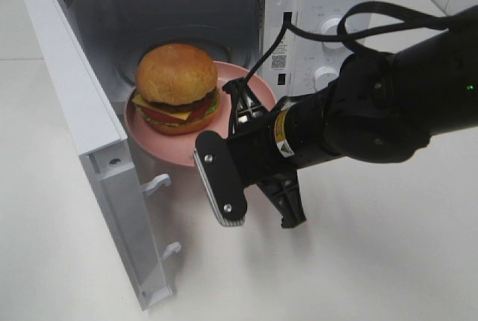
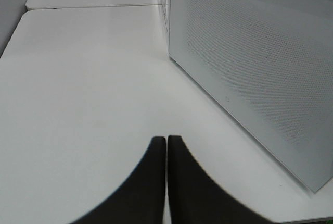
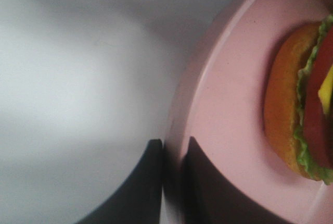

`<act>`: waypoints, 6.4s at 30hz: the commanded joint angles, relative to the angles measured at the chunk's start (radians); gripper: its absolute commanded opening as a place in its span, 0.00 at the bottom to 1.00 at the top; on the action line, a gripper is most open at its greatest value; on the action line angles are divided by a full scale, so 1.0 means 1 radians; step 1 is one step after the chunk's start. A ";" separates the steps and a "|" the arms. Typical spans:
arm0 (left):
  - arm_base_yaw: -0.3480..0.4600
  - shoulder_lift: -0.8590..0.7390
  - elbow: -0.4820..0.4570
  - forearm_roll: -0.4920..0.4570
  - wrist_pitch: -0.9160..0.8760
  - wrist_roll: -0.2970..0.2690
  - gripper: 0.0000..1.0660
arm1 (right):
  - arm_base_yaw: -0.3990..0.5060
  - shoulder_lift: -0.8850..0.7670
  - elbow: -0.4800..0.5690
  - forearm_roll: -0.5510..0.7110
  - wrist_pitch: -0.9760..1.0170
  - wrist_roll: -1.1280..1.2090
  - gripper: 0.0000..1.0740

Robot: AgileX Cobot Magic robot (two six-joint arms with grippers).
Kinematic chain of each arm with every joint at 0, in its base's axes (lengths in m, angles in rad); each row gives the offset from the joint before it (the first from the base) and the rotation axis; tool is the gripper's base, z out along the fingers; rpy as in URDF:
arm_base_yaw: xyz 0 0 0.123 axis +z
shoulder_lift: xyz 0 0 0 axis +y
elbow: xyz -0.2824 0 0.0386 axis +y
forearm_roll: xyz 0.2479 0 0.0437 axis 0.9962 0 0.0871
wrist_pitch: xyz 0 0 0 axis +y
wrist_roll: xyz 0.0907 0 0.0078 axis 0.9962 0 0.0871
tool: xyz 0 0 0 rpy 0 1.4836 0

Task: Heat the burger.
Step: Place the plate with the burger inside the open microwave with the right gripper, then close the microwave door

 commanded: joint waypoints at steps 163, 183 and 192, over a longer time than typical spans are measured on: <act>0.003 -0.017 0.001 -0.010 -0.010 -0.001 0.00 | -0.539 -1.165 0.177 0.412 1.240 1.006 0.58; 0.003 -0.017 0.001 -0.023 -0.010 -0.001 0.00 | -0.539 -1.780 0.310 0.467 1.039 0.841 0.58; 0.003 -0.017 0.001 -0.025 -0.010 -0.001 0.00 | -0.539 -1.806 0.361 0.470 0.997 0.820 0.57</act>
